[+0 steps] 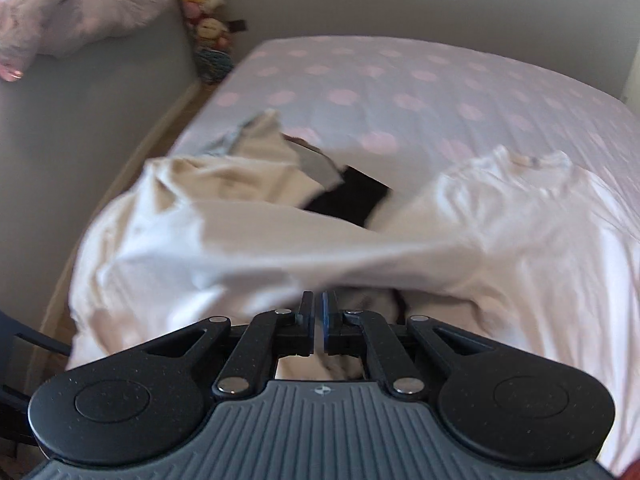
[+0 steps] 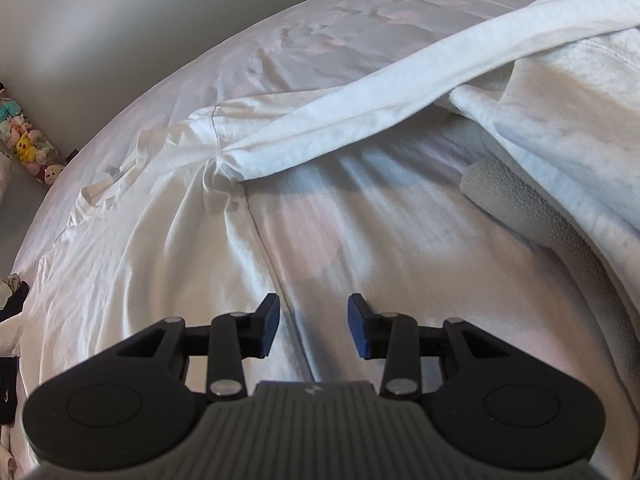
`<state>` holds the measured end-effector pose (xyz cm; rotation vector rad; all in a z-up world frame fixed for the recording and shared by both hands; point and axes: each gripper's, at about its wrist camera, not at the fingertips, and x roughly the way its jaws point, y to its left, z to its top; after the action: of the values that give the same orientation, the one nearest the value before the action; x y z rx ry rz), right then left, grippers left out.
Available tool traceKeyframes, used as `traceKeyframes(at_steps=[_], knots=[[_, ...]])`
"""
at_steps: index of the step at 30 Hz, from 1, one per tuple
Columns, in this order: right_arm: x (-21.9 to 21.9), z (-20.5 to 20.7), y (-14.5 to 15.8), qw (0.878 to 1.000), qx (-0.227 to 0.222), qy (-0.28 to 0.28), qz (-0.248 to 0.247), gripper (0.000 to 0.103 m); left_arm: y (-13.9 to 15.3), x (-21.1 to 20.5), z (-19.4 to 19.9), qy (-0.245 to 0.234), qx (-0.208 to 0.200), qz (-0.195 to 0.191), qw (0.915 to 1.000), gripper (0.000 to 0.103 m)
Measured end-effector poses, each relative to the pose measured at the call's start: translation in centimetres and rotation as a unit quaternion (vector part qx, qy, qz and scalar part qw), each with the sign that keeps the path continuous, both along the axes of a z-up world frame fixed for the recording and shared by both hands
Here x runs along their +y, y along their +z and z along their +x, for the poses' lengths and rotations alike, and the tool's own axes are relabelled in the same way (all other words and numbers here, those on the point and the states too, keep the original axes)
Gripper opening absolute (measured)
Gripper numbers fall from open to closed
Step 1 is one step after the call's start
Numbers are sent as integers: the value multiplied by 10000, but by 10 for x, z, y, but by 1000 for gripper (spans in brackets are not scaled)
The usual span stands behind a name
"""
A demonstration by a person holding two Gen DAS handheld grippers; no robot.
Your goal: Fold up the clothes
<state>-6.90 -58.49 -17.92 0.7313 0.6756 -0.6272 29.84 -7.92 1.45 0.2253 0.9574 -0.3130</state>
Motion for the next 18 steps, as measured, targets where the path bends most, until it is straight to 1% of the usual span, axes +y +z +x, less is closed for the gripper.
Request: traceKeyframes(at_steps=[2,4,6,8,11,15,18], knots=[[-1,-3,0,9999,10,29,146,42,-17,-25,-26,-280,383,-210,9987,7],[-4,-6,0,9993,37,94,346,43,-34,-47,-51,-517,728,-397,9952,8],[-6,-10,3,9982,62,152,573,43,-46,-62,-74,-688,922,-519,9920,9],[-8,-14,9,9967,177,314,733,44,-56,-73,-97,-774,1042,-691,9891,9],[-8,-20,20,9934,460,671,813,44,-65,-79,-114,-833,1130,-702,9876,14],[-1,-25,35,9796,926,1494,969,44,-75,-83,-131,-860,1267,-685,9858,14],[9,-27,41,9616,1502,2089,957,46,-81,-80,-133,-819,1379,-605,9852,14]])
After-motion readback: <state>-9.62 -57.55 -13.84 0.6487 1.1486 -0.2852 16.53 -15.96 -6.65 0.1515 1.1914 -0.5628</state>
